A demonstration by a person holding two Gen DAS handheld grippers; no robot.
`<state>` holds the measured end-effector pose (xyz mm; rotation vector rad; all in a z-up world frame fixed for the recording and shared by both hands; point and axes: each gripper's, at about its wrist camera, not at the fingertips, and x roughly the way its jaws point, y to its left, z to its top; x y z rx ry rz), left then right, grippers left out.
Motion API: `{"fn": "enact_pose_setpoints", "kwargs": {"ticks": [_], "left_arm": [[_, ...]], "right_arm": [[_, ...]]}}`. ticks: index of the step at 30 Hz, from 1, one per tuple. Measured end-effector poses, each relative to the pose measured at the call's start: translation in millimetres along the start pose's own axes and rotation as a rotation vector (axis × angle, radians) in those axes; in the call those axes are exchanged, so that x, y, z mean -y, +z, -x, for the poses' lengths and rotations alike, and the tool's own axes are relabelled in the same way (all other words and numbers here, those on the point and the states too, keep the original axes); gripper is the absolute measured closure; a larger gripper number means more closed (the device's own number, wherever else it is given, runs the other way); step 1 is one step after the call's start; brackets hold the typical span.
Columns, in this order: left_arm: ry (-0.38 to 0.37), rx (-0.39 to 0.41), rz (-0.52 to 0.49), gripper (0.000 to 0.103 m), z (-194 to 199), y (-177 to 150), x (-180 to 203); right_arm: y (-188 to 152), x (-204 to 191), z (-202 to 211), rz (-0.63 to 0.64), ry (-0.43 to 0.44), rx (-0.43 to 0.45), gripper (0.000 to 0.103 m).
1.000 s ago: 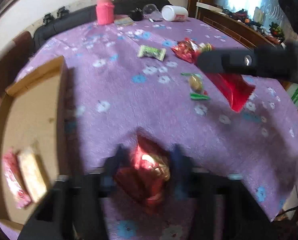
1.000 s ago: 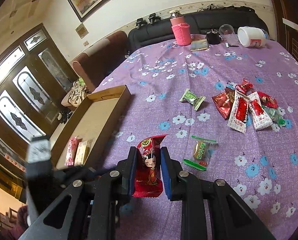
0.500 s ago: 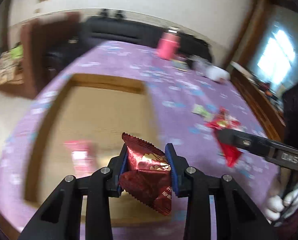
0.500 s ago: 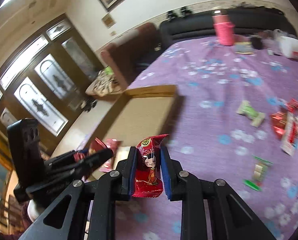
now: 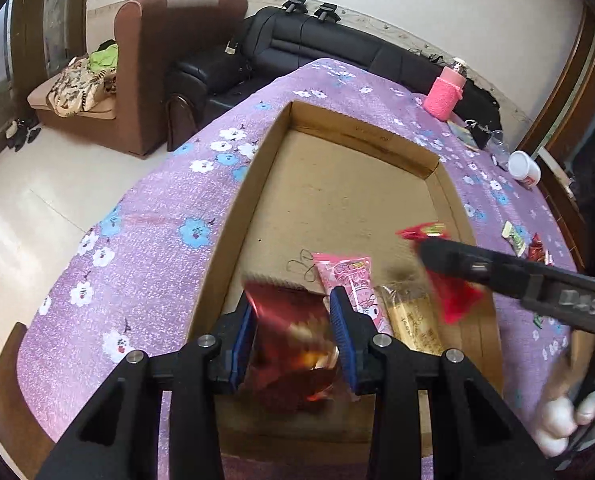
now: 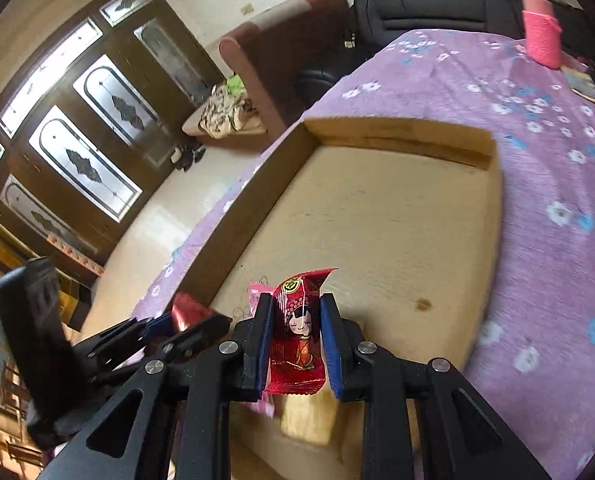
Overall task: Organize snacks
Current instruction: 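Release the red foil candy and red sausage pack into the cardboard box with both tools, then grasp the green candy with the left tool while the right tool grasps the green-labelled pack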
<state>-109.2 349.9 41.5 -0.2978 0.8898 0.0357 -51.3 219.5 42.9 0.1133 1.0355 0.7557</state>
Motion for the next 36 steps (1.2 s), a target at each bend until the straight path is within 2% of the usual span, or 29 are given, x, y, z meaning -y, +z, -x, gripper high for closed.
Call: {"fn": "enact_pose_setpoints", "kwargs": {"ticks": [5, 8, 10, 13, 16, 19, 22, 25, 27, 31, 36], "left_arm": [[-0.012, 0.029, 0.006, 0.047, 6.7, 2.2, 1.5], [-0.025, 0.053, 0.018, 0.046, 16.1, 3.5, 2.2], [-0.03, 0.07, 0.031, 0.045, 23.3, 4.4, 3.6], [-0.06, 0.105, 0.057, 0.044, 38.7, 5.3, 7.2], [-0.069, 0.14, 0.069, 0.029, 55.1, 6.2, 14.7], [-0.114, 0.167, 0.05, 0.023, 69.5, 5.6, 34.1], [-0.176, 0.16, 0.002, 0.023, 73.1, 2.7, 61.5], [-0.222, 0.143, -0.041, 0.023, 70.5, -1.7, 89.5], [-0.247, 0.124, -0.07, 0.023, 67.0, -5.5, 109.4], [-0.273, 0.092, -0.138, 0.023, 64.7, -16.4, 146.1], [-0.273, 0.096, -0.183, 0.023, 73.9, -28.5, 165.8]], "right_arm": [[7.2, -3.3, -16.3, 0.007, -0.034, 0.007, 0.073], [7.4, -3.9, -8.3, 0.009, -0.029, 0.031, 0.06], [7.6, -2.0, 2.2, 0.004, -0.031, 0.052, 0.059], [6.0, 11.5, 39.4, -0.019, -0.019, 0.12, 0.059], [-3.3, 35.5, 89.3, -0.046, -0.051, 0.195, 0.059], [-18.8, 71.0, 137.3, -0.102, -0.11, 0.259, 0.053], [-45.5, 125.4, 185.1, -0.205, -0.218, 0.32, 0.046], [-75.2, 170.8, 207.0, -0.31, -0.31, 0.301, 0.046], [-92.0, 185.2, 205.2, -0.348, -0.311, 0.267, 0.046], [-112.8, 191.7, 181.5, -0.355, -0.325, 0.189, 0.046], [-110.1, 195.6, 150.5, -0.36, -0.372, 0.157, 0.046]]}}
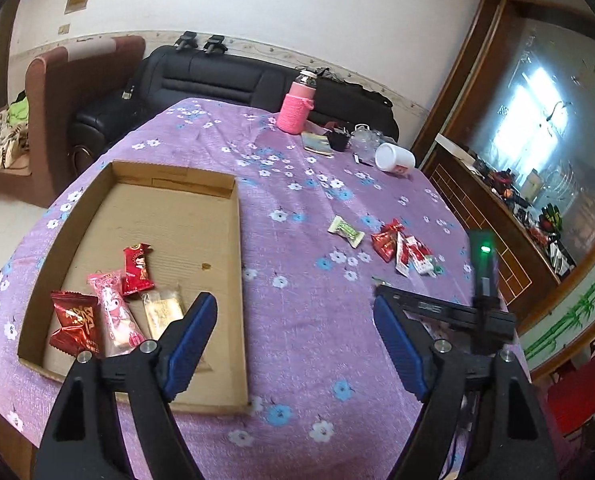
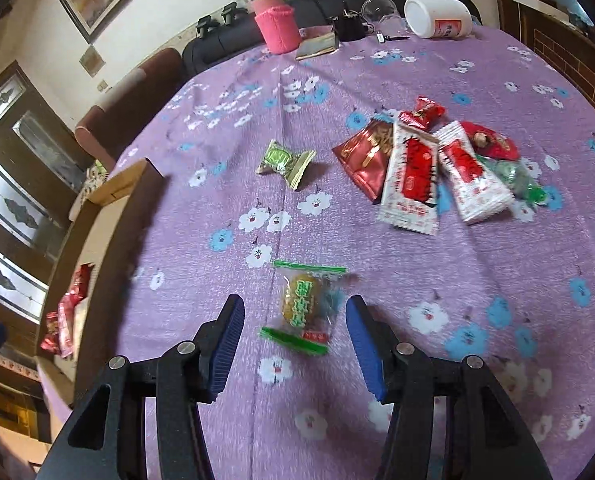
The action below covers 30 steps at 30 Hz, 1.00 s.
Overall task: Organize snacks
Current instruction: 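Grasp the green candy with the left tool while the right tool grasps the green-labelled pack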
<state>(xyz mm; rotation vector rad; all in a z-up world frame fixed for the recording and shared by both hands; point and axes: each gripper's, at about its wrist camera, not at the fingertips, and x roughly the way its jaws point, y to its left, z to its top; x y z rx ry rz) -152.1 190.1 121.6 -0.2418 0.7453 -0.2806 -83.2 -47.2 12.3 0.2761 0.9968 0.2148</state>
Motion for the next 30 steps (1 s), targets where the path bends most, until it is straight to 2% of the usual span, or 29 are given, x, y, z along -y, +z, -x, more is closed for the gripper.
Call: {"fn": "enact_pose_setpoints", "kwargs": {"ticks": [2, 3, 4, 5, 11, 16, 18, 23, 27, 28, 30], "left_arm": [[0.0, -0.001, -0.002, 0.023, 1.9, -0.2, 3.7], [-0.001, 0.001, -0.004, 0.023, 2.8, 0.6, 4.9], [-0.006, 0.0, -0.008, 0.023, 2.3, 2.8, 8.0], [-0.011, -0.003, -0.013, 0.023, -0.3, 5.3, 10.6], [-0.054, -0.07, -0.052, 0.023, -49.5, 29.1, 38.4], [-0.084, -0.17, 0.006, 0.023, -127.6, 54.3, 52.1], [-0.077, -0.205, 0.032, 0.023, -161.5, 61.0, 56.4], [-0.055, -0.237, 0.074, 0.023, -224.7, 72.9, 64.0], [0.005, -0.265, 0.071, 0.024, -267.3, 79.1, 70.3], [0.021, -0.273, 0.051, 0.025, -275.6, 78.4, 74.0], [0.053, -0.286, 0.007, 0.035, -285.9, 74.8, 81.9]], "right_arm": [[-1.8, -3.5, -2.2, 0.017, -0.031, 0.016, 0.046], [-1.9, -3.8, -2.4, 0.025, -0.041, 0.018, 0.05], [-2.0, -5.8, -3.2, 0.036, -0.06, 0.025, 0.057], [-1.9, -6.5, -4.7, 0.046, -0.081, 0.028, 0.072], [-4.5, 6.9, 1.9, 0.045, -0.069, 0.069, 0.073], [-3.2, 34.7, 13.8, -0.029, 0.03, 0.134, 0.073], [-1.9, 42.0, 15.9, -0.056, 0.055, 0.149, 0.073], [-0.4, 52.8, 8.5, -0.115, 0.12, 0.109, 0.072], [-0.1, 56.5, 7.7, -0.14, 0.154, 0.101, 0.072], [0.0, 57.1, 7.5, -0.146, 0.162, 0.1, 0.072], [-0.1, 58.1, 7.3, -0.153, 0.169, 0.098, 0.072]]}}
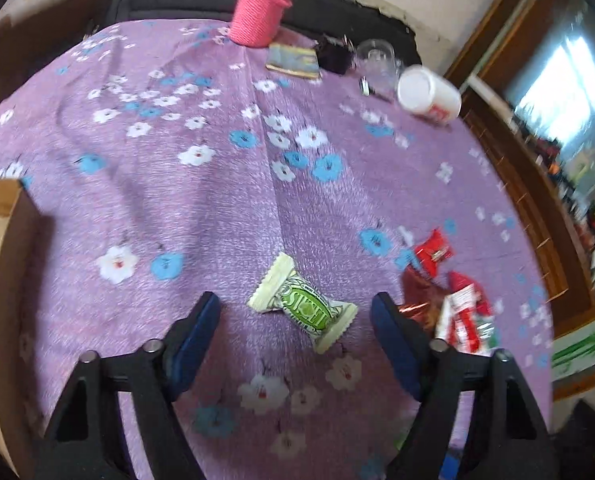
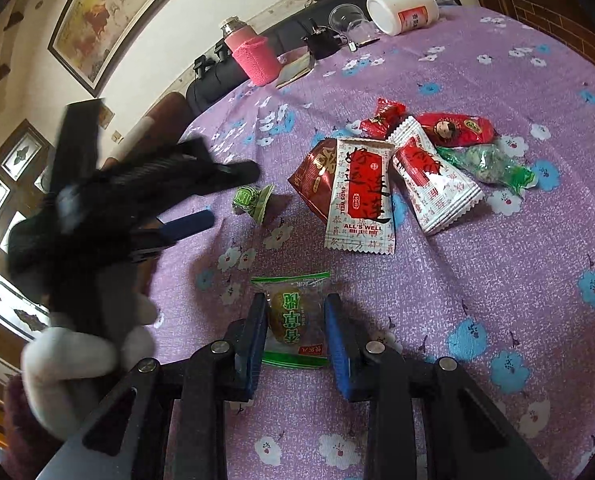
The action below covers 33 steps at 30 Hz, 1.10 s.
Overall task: Organize snacks
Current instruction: 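Grasp the green candy with the left tool while the right tool grasps the green-labelled pack, then drop the green candy and green-labelled pack into the cardboard box with both tools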
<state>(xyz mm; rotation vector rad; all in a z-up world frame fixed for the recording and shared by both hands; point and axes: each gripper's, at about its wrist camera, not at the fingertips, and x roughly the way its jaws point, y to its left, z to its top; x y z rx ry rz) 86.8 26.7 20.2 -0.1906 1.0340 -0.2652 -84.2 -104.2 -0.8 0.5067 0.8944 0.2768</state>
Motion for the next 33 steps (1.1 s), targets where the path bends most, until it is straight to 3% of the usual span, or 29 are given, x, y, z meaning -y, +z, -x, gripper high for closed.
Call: {"fn": "enact_pose_setpoints", "kwargs": {"ticks": [1, 2, 4, 13, 21, 27, 33], "left_arm": [[0.039, 0.002, -0.033, 0.044, -4.2, -2.1, 6.1], [0.073, 0.022, -0.069, 0.063, -3.7, -4.1, 11.4], [0.09, 0.034, -0.141, 0.071, -4.5, -7.9, 20.7], [0.028, 0.073, -0.096, 0.072, 28.1, -19.5, -3.1], [-0.021, 0.176, -0.041, 0.072, 120.8, -42.1, -49.7], [0.06, 0.23, 0.006, 0.072, 176.3, -58.6, -118.6], [0.139, 0.221, 0.095, 0.072, 193.5, -65.7, -198.2]], "right_arm": [[-0.3, 1.1, -0.3, -0.002, 0.001, 0.0, 0.072], [-0.5, 1.1, -0.4, -0.003, 0.002, -0.001, 0.072], [-0.6, 1.5, 0.7, -0.004, 0.003, -0.002, 0.072], [-2.8, -1.7, 2.4, 0.006, 0.014, -0.001, 0.072], [-2.5, -12.1, 8.2, 0.049, 0.025, 0.043, 0.072], [-5.8, -35.8, 17.2, 0.105, 0.02, 0.056, 0.072], [-4.2, -121.0, 35.2, 0.274, 0.096, 0.05, 0.072]]}}
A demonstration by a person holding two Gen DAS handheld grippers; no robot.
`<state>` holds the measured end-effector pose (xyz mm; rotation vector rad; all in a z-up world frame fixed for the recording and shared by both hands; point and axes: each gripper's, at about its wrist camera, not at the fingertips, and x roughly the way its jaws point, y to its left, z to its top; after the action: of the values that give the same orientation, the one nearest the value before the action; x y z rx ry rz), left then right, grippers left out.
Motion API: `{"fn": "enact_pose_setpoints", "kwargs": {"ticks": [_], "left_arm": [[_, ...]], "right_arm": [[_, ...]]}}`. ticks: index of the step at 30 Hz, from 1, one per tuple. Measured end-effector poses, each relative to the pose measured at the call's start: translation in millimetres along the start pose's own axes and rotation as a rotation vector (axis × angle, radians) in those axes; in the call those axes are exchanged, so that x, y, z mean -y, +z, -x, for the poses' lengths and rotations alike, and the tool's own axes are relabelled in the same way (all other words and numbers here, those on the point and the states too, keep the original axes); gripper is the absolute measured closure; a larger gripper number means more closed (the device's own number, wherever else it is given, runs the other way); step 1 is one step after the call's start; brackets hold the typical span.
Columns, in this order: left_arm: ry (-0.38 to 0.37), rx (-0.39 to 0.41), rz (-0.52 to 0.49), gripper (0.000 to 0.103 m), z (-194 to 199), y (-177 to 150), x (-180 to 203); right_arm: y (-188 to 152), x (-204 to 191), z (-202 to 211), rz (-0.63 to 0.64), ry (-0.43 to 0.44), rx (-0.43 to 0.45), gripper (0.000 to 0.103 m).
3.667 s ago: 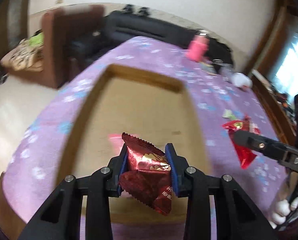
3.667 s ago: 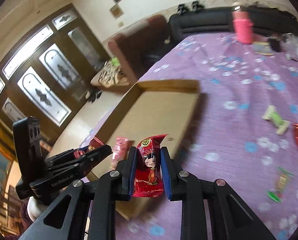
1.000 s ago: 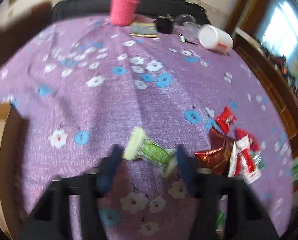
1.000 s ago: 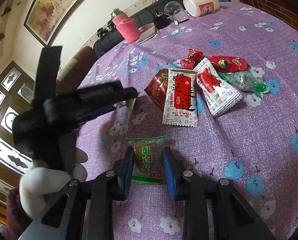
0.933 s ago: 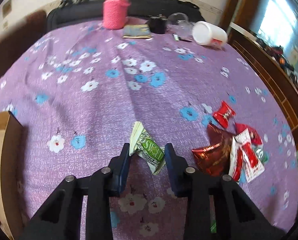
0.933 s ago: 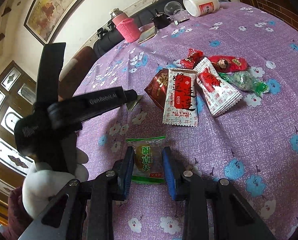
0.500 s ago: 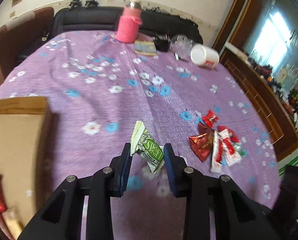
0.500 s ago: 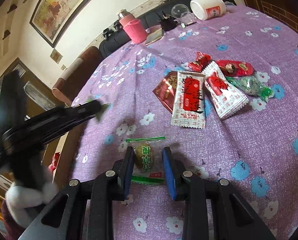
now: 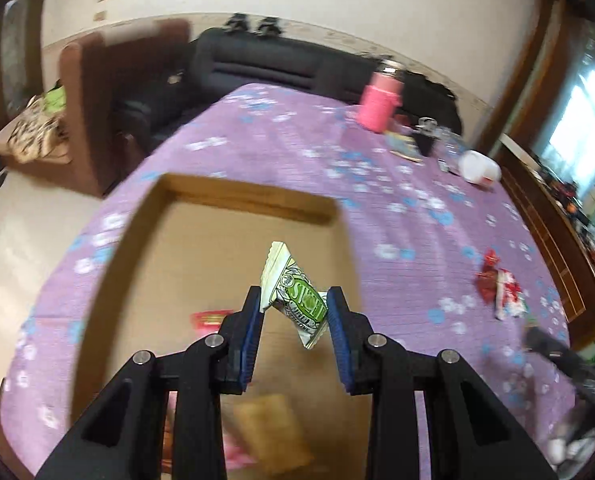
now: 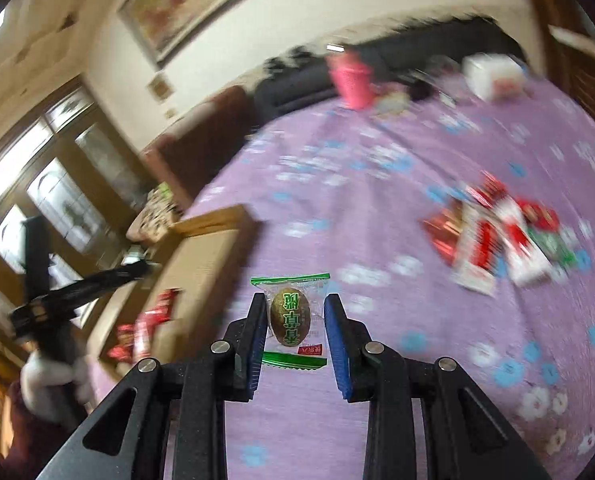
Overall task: Organize snacks
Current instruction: 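Drop the green candy and green-labelled pack into the cardboard box with both tools, then move both tools back over the remaining snacks on the table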
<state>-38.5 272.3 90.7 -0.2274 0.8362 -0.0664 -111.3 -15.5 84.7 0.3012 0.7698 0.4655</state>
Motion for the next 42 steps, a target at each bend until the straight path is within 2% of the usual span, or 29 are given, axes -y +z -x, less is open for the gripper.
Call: {"fn": "enact_pose_setpoints", "kwargs": {"ticks": [5, 10, 17, 18, 20, 22, 28, 32, 38, 42], "left_arm": [[0.029, -0.02, 0.066, 0.072, -9.0, -1.6, -44.4], [0.045, -0.053, 0.12, 0.072, -24.1, -1.1, -76.0], [0.038, -0.093, 0.144, 0.071, -38.0, 0.3, -85.5], [0.033, -0.093, 0.148, 0.071, -37.8, 0.7, -86.4], [0.026, -0.089, 0.161, 0.064, -36.3, 1.1, -88.7], [0.022, -0.089, 0.17, 0.061, -34.8, 1.3, -89.8], [-0.004, -0.08, 0.213, 0.057, -12.5, -2.0, -88.5], [-0.015, -0.01, 0.198, 0.044, 31.3, -1.5, -72.9], [-0.212, 0.104, 0.124, 0.044, 123.5, 4.9, -17.4], [-0.294, 0.203, -0.012, 0.044, 207.9, 20.0, 33.9]], "right_arm": [[16.0, -69.6, -34.8, 0.11, 0.083, -0.072, 0.071], [23.8, -122.7, -105.9, 0.168, 0.114, -0.186, 0.071], [6.4, -142.3, -200.8, 0.177, 0.062, -0.348, 0.071], [4.5, -141.0, -204.9, 0.174, 0.06, -0.358, 0.07], [0.8, -142.7, -210.3, 0.171, 0.047, -0.359, 0.07], [1.3, -143.8, -208.7, 0.17, 0.044, -0.353, 0.069], [14.3, -135.0, -167.3, 0.143, 0.067, -0.292, 0.069], [24.6, -119.9, -120.8, 0.103, 0.102, -0.244, 0.064], [49.4, -77.5, -10.4, 0.028, 0.114, -0.137, 0.063], [87.7, -71.6, 104.0, 0.07, 0.026, 0.028, 0.063]]}}
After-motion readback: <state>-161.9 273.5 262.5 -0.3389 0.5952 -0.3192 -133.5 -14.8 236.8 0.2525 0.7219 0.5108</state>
